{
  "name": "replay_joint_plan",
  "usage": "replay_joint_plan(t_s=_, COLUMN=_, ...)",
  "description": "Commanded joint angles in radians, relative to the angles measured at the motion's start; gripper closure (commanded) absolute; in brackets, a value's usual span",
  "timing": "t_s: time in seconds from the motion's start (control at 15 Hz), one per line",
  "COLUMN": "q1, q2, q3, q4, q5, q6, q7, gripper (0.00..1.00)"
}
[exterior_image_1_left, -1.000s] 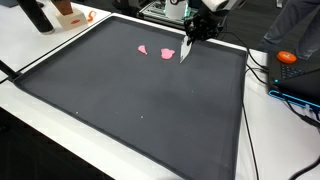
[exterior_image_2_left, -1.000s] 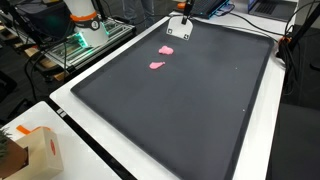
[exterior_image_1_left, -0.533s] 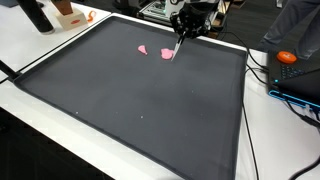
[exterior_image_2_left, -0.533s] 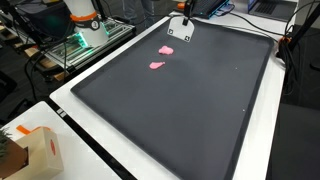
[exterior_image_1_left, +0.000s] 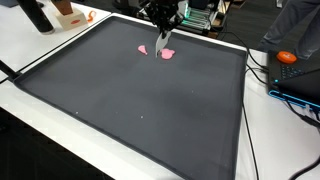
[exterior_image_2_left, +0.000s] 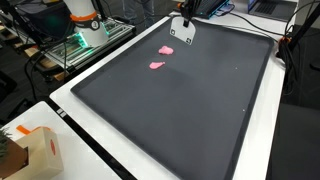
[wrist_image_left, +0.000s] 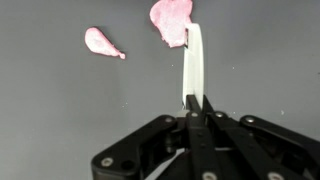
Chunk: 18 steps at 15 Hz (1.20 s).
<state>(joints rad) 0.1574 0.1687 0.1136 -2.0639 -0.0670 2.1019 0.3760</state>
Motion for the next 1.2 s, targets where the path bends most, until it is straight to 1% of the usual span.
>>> replay_joint_plan(t_s=0.0, q1=-0.057, q2=-0.078, q3=-0.033, q4=-0.089, q5=0.125, q6=0.06, q7=-0.058, gripper=0.99)
replay_joint_plan(t_s=0.6, q1=-0.182, q2=-0.188, q3=-0.132, q4=-0.233, q5=0.376, q6=0.127, q7=-0.203, gripper=0.99)
replay_joint_plan(t_s=0.87, q1=-0.217, q2=-0.222, q3=-0.171, q4=-0.296, q5=0.473, q6=0.158, q7=-0.261, gripper=0.99)
replay_joint_plan(t_s=1.13, q1=-0.244, q2=-0.243, q3=-0.205, q4=-0.355, q5=0.543, q6=0.188, q7=-0.323, gripper=0.99)
